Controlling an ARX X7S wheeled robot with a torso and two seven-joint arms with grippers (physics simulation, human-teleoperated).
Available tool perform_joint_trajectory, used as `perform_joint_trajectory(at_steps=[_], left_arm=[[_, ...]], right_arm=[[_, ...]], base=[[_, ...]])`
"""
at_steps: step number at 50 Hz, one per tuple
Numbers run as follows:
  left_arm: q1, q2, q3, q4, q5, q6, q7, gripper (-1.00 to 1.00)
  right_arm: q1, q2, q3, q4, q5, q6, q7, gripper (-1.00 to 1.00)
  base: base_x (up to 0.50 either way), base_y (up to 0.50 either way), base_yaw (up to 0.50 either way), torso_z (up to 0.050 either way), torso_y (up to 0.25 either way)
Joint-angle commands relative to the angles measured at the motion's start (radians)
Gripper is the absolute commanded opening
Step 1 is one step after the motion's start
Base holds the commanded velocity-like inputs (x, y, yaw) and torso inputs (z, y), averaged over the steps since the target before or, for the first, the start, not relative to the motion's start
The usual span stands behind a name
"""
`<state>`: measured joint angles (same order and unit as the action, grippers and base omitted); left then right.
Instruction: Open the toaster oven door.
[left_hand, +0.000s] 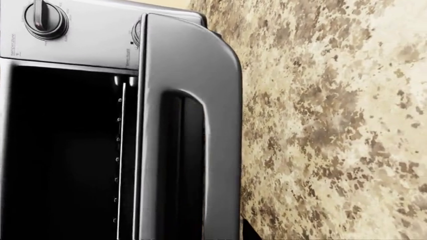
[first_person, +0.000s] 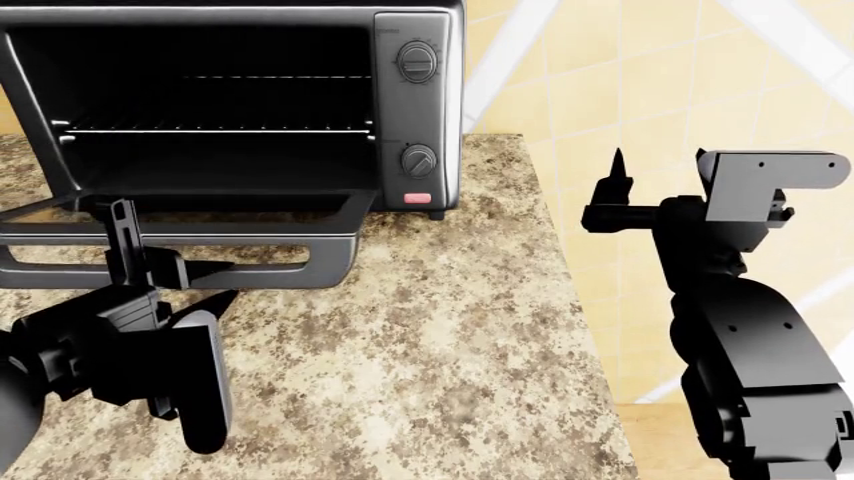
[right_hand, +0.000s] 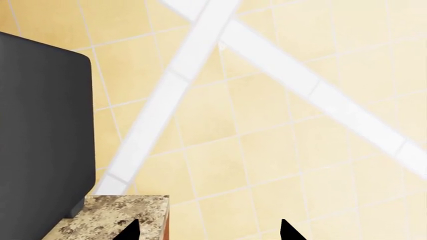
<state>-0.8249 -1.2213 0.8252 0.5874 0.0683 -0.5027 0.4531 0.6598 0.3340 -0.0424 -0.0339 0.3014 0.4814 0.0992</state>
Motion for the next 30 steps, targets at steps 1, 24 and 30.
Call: perform_joint_trajectory(at_steps=[1,24,30], left_arm=[[0.050,-0.044,0.004,-0.014,0.014,0.002,-0.051,-1.00],[0.173,-0.056,0.065,-0.029,0.024,0.021,-0.142,-1.00],[0.198,-0.058,0.080,-0.040,0.028,0.029,-0.158,-1.00]], right_arm=[[0.000,0.002,-0.004,0.001,0.001,0.000,0.004,1.00],[-0.007,0.006,-0.004,0.010,0.006,-0.011,0.008,1.00],[-0.007,0.008,-0.005,0.007,0.007,-0.007,0.011,1.00]], base=[[0.00,0.00,0.01,0.000,0.000],[0.00,0.00,0.01,0.000,0.002],[0.00,0.00,0.01,0.000,0.002]])
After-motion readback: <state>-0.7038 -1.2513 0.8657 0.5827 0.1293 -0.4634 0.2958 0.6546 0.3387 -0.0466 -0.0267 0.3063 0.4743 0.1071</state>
